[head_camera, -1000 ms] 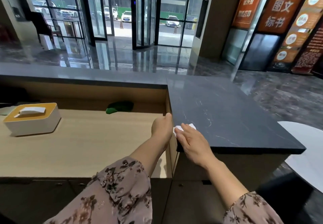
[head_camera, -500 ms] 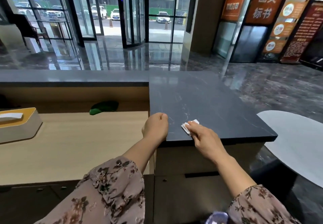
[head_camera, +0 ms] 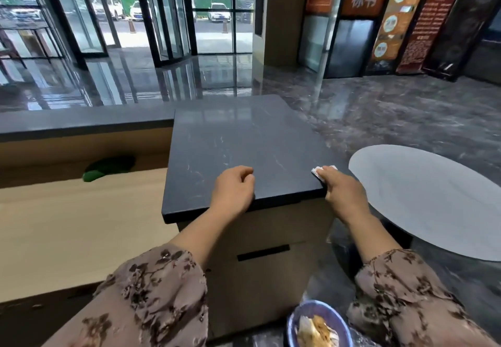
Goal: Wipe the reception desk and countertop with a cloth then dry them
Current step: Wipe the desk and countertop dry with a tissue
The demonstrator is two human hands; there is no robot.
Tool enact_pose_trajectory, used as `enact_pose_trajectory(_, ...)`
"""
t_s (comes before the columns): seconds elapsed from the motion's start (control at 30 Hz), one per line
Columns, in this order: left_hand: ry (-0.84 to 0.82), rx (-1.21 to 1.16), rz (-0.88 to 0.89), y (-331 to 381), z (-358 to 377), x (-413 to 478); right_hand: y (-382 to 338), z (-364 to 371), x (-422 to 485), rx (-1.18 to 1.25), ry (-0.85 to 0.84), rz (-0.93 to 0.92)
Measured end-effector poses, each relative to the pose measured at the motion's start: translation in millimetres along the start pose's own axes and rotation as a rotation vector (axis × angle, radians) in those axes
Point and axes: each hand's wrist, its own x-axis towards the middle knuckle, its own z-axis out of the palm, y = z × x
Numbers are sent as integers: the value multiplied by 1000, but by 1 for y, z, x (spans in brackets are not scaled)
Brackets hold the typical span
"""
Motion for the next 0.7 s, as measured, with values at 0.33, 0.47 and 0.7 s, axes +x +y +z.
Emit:
enact_pose_trajectory(0.33,-330,198,182,12,125,-35,54,33,-70,150,338,16)
enact_pose_trajectory(0.47,-414,237,58,-18,164,-45,77,65,-118,287,229,163)
enact_pose_trajectory(0.7,-546,253,-69,-60,215,-64,115,113,-169,374,37,591)
